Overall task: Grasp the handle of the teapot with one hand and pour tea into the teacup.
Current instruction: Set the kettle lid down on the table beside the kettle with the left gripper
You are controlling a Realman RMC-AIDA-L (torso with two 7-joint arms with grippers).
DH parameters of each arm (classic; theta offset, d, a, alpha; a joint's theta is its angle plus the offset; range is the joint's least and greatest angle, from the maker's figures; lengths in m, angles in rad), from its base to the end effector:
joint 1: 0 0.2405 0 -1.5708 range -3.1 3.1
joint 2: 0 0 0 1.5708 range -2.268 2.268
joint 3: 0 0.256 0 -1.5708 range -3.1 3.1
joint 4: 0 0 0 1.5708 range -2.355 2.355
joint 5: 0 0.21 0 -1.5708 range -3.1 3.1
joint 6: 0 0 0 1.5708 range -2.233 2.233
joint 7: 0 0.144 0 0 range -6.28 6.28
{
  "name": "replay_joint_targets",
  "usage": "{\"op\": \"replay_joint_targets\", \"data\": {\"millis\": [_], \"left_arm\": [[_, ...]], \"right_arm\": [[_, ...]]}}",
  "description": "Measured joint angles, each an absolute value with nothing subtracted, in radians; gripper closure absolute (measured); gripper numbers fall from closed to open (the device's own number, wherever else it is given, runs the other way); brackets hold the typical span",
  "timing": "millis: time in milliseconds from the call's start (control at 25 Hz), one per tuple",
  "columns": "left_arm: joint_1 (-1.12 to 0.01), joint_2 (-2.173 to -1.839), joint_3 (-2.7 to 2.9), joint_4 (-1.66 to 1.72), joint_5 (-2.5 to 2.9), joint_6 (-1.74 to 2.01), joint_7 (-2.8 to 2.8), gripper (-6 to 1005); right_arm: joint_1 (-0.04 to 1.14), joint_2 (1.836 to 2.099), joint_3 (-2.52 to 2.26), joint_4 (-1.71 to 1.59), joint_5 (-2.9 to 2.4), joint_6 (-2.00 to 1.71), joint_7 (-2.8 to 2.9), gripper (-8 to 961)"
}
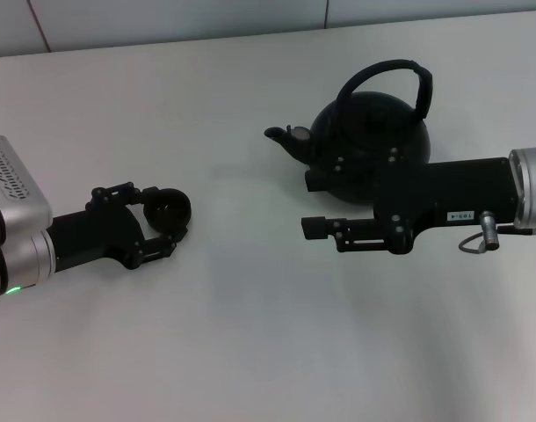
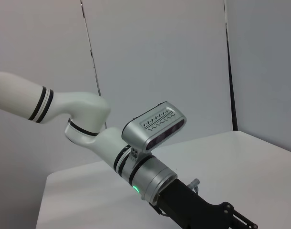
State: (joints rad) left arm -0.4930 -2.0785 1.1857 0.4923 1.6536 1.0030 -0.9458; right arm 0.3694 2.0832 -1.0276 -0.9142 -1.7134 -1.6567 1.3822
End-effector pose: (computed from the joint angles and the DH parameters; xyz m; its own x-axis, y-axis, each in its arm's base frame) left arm -0.2909 0.3415 -0.0657 0.9647 0.1239 0.2325 0.2192 -0.8671 -0.4473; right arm 0.2267 0.2988 0.0069 0.8241 -0.1598 -0.5434 -0.2461 -0.9651 -0.0893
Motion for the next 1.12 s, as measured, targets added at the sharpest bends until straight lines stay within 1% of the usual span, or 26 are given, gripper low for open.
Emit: {"op": "replay_joint_targets", "data": {"millis": [1120], "left_arm": [[-0.506, -2.075, 1.221, 0.52, 1.655, 0.994, -1.012, 260]], "right_arm": [[0.379, 2.08, -1.017, -0.914, -1.72, -1.648, 1.376, 356]]}}
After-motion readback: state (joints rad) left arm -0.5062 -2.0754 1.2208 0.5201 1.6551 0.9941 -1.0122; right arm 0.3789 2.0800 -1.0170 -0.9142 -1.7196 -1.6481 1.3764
